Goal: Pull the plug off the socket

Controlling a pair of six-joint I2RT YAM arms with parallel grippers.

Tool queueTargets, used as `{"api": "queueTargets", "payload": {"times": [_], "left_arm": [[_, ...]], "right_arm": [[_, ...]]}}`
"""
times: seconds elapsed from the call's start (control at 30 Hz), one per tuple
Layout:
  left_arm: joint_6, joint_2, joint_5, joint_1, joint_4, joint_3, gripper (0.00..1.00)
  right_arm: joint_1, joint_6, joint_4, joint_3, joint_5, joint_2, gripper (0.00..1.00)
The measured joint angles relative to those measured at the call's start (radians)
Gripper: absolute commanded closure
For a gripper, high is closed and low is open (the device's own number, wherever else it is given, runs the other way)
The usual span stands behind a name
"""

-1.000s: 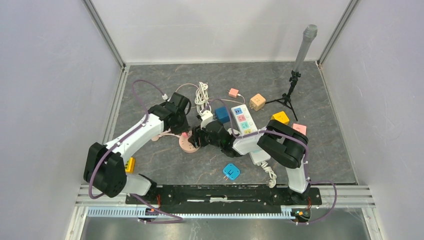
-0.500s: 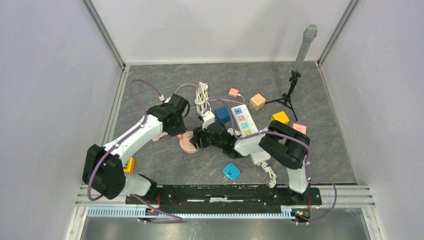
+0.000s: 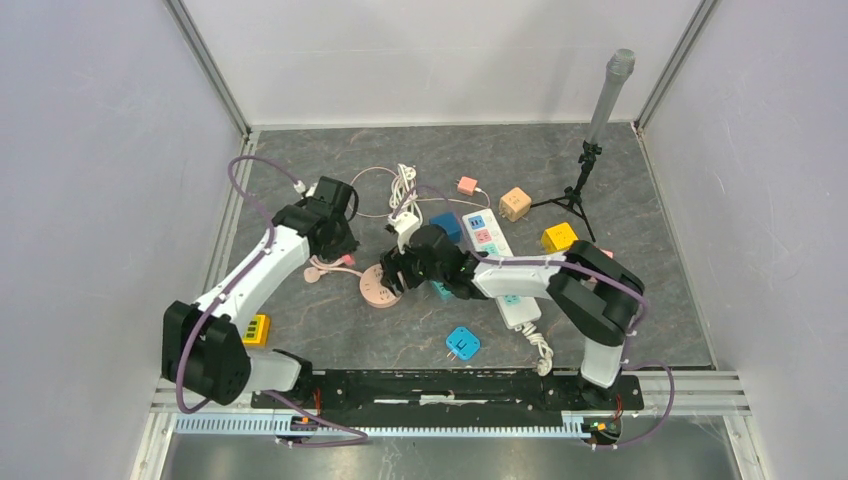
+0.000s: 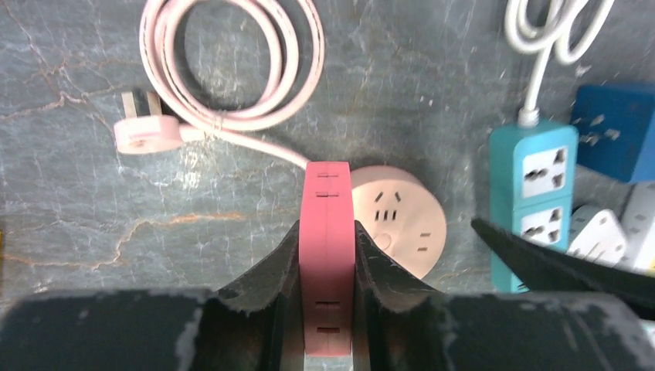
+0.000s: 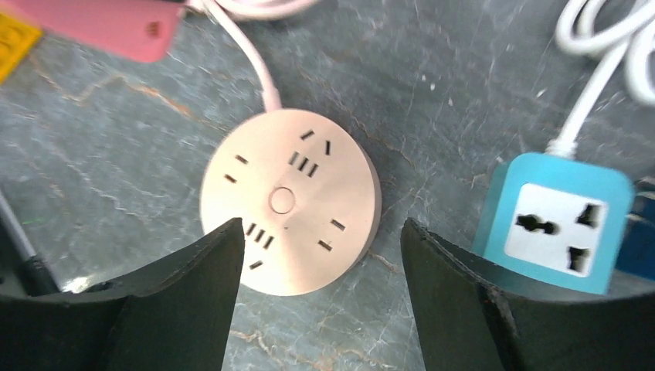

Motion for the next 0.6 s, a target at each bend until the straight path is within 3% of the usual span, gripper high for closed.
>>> {"api": "queueTargets", "payload": {"times": [0.27,0.6], "left_arm": [[0.022,0.061,0.124,0.113,0.087,0.050,0.95],[0.042,0.318,0.287,0.112,0.219,0.194,0.73]], "right_arm": [[-0.017,-0.016,-0.010,-0.077,-0.005,-0.254,0.23],[-0.101,0.015,-0.083,-0.349,0.116,-0.526,0.22]]}}
